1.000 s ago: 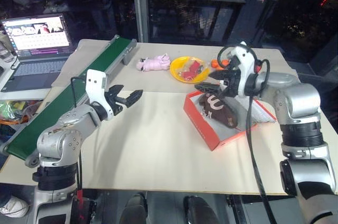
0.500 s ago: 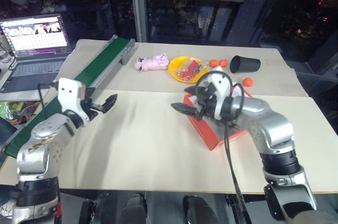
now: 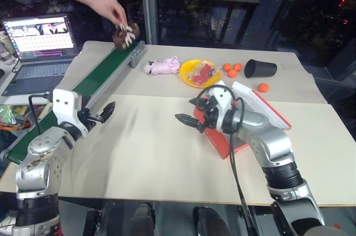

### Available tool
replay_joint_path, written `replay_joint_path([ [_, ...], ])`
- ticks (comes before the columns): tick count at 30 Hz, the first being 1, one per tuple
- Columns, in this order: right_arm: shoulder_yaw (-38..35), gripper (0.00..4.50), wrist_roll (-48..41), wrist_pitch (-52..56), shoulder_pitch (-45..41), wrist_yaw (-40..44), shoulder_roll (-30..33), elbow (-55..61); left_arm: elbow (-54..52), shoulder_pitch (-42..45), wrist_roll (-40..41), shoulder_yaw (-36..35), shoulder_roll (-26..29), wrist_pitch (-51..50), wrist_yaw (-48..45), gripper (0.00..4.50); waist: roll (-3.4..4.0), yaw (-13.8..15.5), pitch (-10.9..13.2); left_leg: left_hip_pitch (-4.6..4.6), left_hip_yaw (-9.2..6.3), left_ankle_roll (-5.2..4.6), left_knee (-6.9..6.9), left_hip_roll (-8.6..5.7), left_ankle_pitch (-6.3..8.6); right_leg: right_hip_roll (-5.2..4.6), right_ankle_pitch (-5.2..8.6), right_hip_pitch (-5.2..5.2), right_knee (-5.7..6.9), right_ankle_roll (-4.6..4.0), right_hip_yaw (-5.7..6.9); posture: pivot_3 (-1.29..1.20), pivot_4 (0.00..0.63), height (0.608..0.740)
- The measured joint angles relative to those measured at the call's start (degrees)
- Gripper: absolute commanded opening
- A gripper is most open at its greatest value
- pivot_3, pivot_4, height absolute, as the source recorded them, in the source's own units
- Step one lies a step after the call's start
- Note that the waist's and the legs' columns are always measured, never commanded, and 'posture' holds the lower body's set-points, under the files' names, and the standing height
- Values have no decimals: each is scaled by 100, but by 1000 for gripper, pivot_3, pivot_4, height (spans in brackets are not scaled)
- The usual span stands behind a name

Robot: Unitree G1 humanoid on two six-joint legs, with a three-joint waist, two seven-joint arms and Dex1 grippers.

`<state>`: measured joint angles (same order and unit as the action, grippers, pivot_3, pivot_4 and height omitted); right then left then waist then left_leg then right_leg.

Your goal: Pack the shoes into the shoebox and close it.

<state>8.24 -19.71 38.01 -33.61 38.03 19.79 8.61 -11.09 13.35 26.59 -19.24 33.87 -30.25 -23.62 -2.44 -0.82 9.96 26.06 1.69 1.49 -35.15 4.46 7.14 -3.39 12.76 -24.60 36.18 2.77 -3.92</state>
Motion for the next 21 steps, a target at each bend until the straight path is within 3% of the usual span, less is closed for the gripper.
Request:
replay_joint_path([
  [13, 21, 4484, 49, -20, -162, -96, -214, -65, 720, 512, -266, -6, 169, 188, -69, 4491, 0, -6, 0, 0, 0, -1, 0, 0, -1, 0, 0, 0, 0, 1, 0, 0, 150, 736],
  [21, 200, 4484, -171, 126, -182, 269, -225, 163, 2085, 494, -454, -761, 658, 895, -147, 4491, 0, -36, 0, 0, 3, -1, 8, 4, -1, 2, 1, -12, 5, -4, 1, 0, 150, 736],
])
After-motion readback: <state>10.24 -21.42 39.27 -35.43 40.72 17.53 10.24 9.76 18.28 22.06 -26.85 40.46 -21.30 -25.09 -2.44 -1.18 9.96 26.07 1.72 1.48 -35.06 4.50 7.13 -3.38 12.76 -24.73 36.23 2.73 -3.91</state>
